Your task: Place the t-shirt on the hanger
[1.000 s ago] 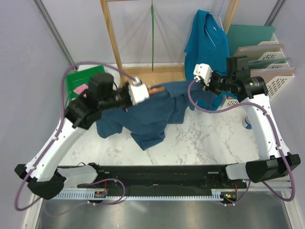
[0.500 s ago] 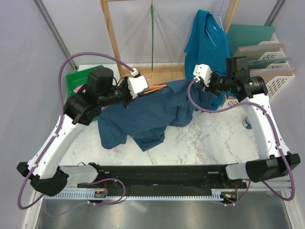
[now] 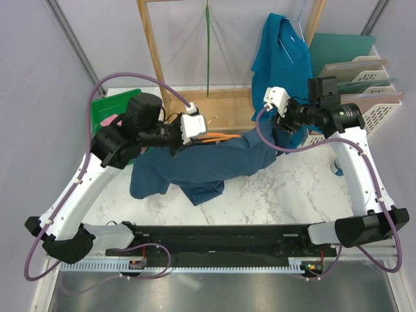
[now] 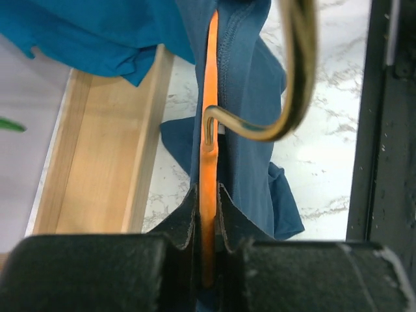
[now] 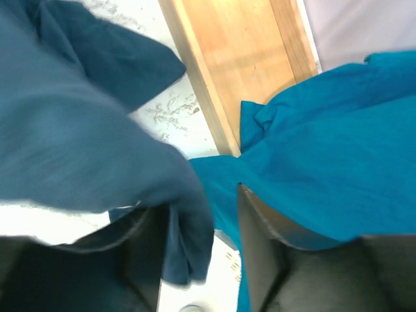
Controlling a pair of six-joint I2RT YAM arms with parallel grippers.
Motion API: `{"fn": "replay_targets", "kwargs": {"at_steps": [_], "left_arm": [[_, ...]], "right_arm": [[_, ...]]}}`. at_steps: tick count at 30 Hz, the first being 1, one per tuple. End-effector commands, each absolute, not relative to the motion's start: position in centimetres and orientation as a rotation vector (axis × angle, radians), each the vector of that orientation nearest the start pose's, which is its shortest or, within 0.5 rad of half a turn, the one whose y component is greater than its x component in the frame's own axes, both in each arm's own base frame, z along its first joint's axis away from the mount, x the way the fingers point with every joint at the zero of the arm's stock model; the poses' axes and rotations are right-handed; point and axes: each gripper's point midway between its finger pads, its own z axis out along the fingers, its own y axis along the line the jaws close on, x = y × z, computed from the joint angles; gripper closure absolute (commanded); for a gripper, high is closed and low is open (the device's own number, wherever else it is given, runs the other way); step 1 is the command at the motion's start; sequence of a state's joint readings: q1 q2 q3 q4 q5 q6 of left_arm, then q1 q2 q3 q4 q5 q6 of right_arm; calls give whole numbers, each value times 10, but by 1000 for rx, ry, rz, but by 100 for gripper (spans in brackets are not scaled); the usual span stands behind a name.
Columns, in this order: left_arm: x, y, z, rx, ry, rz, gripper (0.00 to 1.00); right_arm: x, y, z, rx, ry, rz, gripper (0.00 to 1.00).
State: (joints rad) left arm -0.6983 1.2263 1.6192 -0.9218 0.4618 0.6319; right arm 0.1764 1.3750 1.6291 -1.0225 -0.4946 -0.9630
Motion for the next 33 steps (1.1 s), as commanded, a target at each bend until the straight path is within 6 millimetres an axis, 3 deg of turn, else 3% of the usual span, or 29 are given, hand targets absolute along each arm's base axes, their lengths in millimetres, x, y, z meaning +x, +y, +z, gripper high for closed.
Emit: {"fn": "replay_targets", "kwargs": {"at_steps": [1,5,9,10,12,13,14,16,17,18,21,25,31,33], "left_arm": [[224,-252,398,1308,1462,-609,98],[246,-245,398,1197,1543,-574,98],[263,-240,402,1074,1625,-571,98],[267,-239,404,1051,1633,-573,98],[268,-241,404,1023,1662,-610,98],[266,-243,407,1018,1657,-632,98],[265,-245,407,1016,1659,-649,98],[263,-247,408,1007,1661,-676,98],[263,-249,407,1009,1661,-685,98],[264,-249,406,1008,1668,-686,98],[262,-249,406,1009,1664,-693,98],[258,-249,411,1008,1654,-709,98],[255,-249,412,1006,1649,-718,98],[257,-248,412,997,1653,-707,98]], "right_arm": [[349,106,321,-1308,1731,127,44],[353,84,346,-1128,1770,184,44],[335,71,354,-967,1804,333,50],[322,81,363,-956,1771,391,51],[308,94,359,-866,1789,538,52],[296,101,370,-817,1748,573,48],[303,106,362,-683,1757,648,43],[293,118,369,-644,1672,633,33],[303,119,358,-582,1670,595,32],[297,138,358,-616,1652,620,31],[303,159,352,-597,1689,627,36],[327,162,333,-580,1733,588,33],[346,175,308,-588,1797,591,31],[348,178,302,-596,1809,588,35]]}}
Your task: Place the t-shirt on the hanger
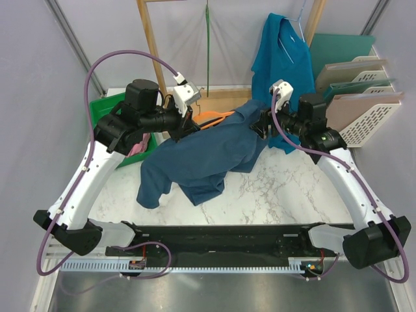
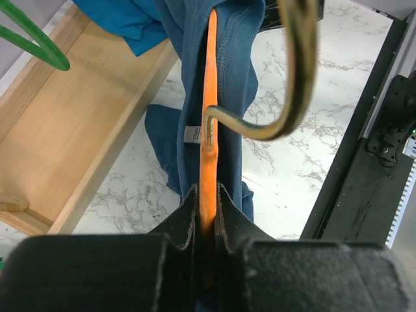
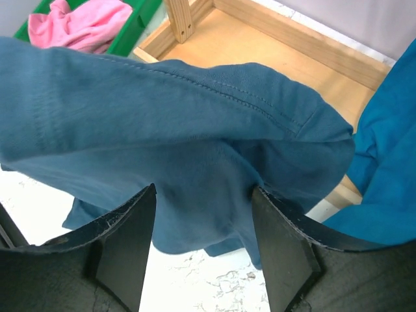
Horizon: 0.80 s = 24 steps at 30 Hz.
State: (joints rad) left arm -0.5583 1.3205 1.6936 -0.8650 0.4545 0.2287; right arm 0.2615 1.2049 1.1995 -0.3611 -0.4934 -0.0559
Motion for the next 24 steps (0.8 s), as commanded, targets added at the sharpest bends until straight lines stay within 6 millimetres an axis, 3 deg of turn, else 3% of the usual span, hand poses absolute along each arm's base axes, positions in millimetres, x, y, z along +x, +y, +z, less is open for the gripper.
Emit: {"fn": "replay_targets", "kwargs": {"at_steps": [1,3,4,5,6,9,11,16,22,24], "left_arm": [[257,-248,412,997,1654,-707,98],[258,-247,411,988,1660,-702,98],[260,-246,410,977,1671,-692,98],[261,-246,410,974,1671,-691,98],[265,-243,410,954,1680,-666,98],[280,-232,409,888,1708,-574,98],[289,-226,413,845,1713,-550,98],[298,-220,413,809,1725,-510,98],[313,-204,407,768,1757,-377,98],[318,-197,402,759,1769,-321,98]], "right_arm": [[348,179,304,-600,1803,596,46],[347,183,306,-608,1800,609,62],[344,185,305,-619,1801,621,84],[342,186,304,-625,1803,619,96],[340,184,304,-623,1805,614,100],[328,175,298,-652,1834,570,100],[315,169,283,-695,1874,549,100],[290,155,260,-712,1940,508,100],[288,131,255,-723,1970,372,100],[296,117,260,-685,1968,331,100]]}}
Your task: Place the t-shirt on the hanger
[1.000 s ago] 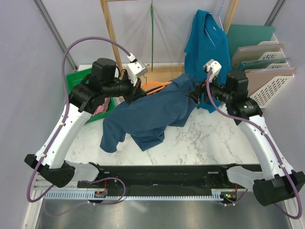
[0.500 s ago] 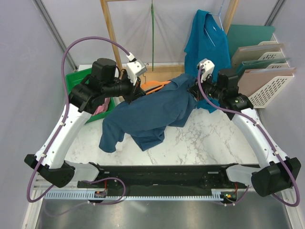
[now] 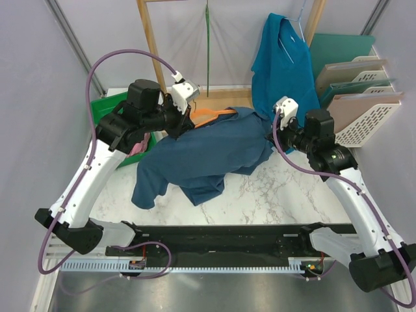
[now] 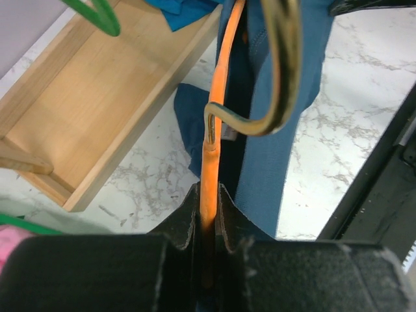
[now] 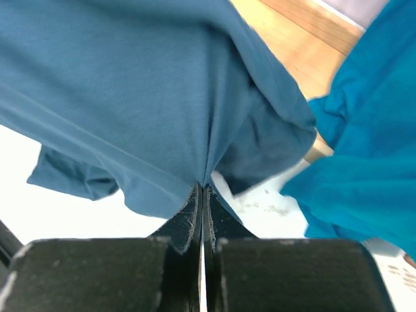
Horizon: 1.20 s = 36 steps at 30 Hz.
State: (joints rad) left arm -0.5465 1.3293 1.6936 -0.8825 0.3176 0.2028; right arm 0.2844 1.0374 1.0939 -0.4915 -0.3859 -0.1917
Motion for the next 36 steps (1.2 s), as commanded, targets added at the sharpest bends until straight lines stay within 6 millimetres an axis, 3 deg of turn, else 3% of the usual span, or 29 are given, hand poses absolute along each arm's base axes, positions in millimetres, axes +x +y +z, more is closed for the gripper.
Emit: {"fn": "replay_targets", "kwargs": {"at_steps": [1,3,11,12,14,15,18,21,24,26,28,31,36], "left_arm": [[319,-194,401,759,1770,-299,98],[313,-195,405,771,1740,-343,98],[276,-229,423,877,1617,-635,98],[265,-234,427,921,1584,-686,98],[259,-238,428,953,1564,-716,98],[250,-243,429,1010,1538,-759,98],[235,-246,427,1113,1500,-791,98],[224,-247,417,1247,1493,-774,98],[214,-252,400,1383,1491,-756,98],[217,-258,397,1407,1495,-737,98],[225,-261,399,1372,1522,-722,98],[212,-272,401,1441,1464,-785,98],[232,-278,396,1335,1583,-737,98]], "right_arm": [[298,111,267,-686,1960,320,100],[301,103,268,-676,1972,331,100],[281,144,240,-834,1996,522,100],[281,148,244,-849,1979,535,94],[282,151,255,-864,1945,548,67],[286,151,270,-889,1898,519,50],[291,144,310,-944,1765,399,34],[289,141,350,-1029,1613,307,31],[282,150,374,-1165,1492,297,30],[282,156,374,-1253,1453,304,31],[270,165,372,-1365,1401,323,33],[263,176,380,-1393,1350,343,31],[261,192,389,-1392,1328,362,25]]}}
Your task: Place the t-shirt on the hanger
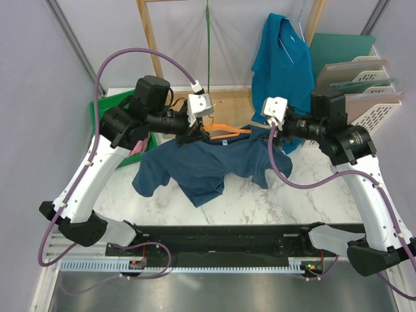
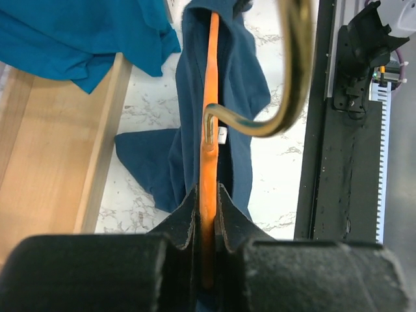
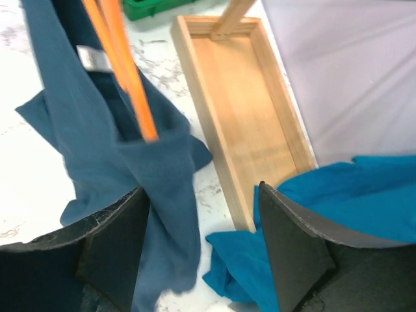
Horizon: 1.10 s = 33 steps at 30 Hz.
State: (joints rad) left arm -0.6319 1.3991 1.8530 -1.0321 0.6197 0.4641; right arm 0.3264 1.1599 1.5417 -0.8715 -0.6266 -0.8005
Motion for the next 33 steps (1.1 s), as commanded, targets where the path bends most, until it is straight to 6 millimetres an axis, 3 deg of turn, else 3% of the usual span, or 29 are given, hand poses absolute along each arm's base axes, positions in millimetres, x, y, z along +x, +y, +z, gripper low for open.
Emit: {"fn": "replay_targets", "kwargs": {"at_steps": [1,3,4,7,10,17,22,26,27,30,33], "left_arm": [[242,-281,402,1275,1584,-725,98],[253,-283,404,1144,1648,-723,98],[251,-286,416,1123,1591,-737,98],[224,-308,397,1280,1539,-780,98],[215,-315,388,1317,1553,-814,98],[224,-320,389,1258,1602,-812,98],[242,-310,384,1190,1655,-696,98],[214,-318,400,1260,1556,-845,98],[215,-320,401,1248,1555,-854,98],[213,-320,408,1246,1542,-863,98],[209,-318,411,1253,1526,-874,98]], "right_arm": [[260,196,392,-1378,1321,369,25],[265,203,403,-1263,1340,421,29],[265,206,406,-1224,1343,442,29],[267,213,405,-1217,1321,473,27],[268,217,403,-1269,1287,465,26],[258,234,378,-1443,1272,476,33],[251,233,382,-1446,1259,477,33],[263,232,376,-1443,1281,415,34],[268,234,372,-1447,1290,409,34],[272,239,373,-1440,1285,407,48],[280,242,378,-1395,1300,395,97]]}}
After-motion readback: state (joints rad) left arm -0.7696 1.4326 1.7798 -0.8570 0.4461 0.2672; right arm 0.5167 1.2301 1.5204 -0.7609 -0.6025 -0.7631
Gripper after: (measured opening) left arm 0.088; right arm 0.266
